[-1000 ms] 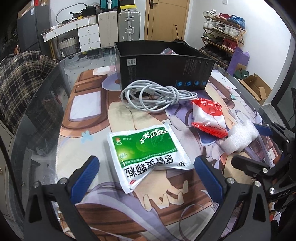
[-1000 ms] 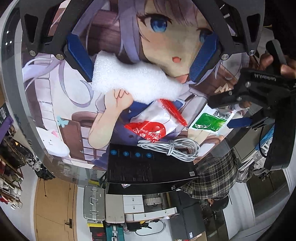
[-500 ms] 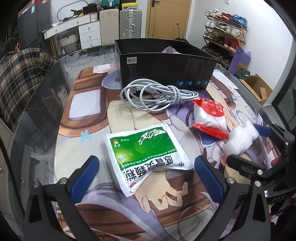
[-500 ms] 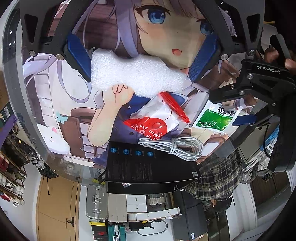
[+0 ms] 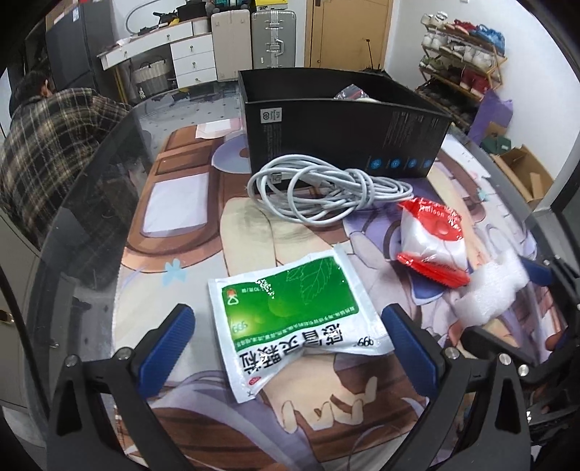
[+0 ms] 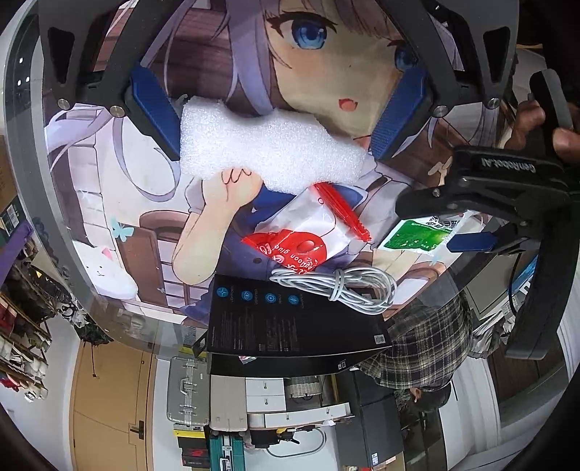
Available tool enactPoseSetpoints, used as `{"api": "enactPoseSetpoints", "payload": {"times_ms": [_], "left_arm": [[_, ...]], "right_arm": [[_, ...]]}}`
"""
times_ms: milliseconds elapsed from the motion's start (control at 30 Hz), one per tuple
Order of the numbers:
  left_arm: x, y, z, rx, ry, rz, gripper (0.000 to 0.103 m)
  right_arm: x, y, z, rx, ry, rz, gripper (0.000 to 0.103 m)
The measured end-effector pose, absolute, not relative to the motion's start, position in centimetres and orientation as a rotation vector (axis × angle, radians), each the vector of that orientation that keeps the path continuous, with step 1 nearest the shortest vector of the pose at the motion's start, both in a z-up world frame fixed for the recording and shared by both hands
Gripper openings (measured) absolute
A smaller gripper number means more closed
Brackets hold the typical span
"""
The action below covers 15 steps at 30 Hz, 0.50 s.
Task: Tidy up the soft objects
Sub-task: 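Grasp the white foam block with the right gripper while the left gripper grasps the green packet, then lift and carry the green packet and white foam over the black box with both grippers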
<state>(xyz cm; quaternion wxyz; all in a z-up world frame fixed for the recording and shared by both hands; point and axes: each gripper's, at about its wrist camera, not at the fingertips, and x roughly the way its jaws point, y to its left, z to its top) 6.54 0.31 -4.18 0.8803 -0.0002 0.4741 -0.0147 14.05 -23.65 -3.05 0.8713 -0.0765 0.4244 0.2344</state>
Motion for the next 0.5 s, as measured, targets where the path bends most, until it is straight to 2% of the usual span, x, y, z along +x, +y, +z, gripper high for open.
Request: {"api": "enactPoseSetpoints", "payload": {"times_ms": [100, 267, 500], "left_arm": [[6.5, 0.3, -4.2, -0.004, 0.976, -0.023, 0.101], [5.7, 0.6, -3.7, 0.006, 0.946, -0.043, 0.076], [4.7, 0.5, -3.3, 0.025, 0.907, -0.092, 0.058]], "right_arm": [[14.1, -23.5, -3.1, -0.159, 0.883, 0.477, 0.102], [14.0, -23.3, -3.1, -0.176, 0.882, 0.477, 0.102], [13.9, -23.3, -3.0, -0.165, 0.877, 0.489, 0.101]]}}
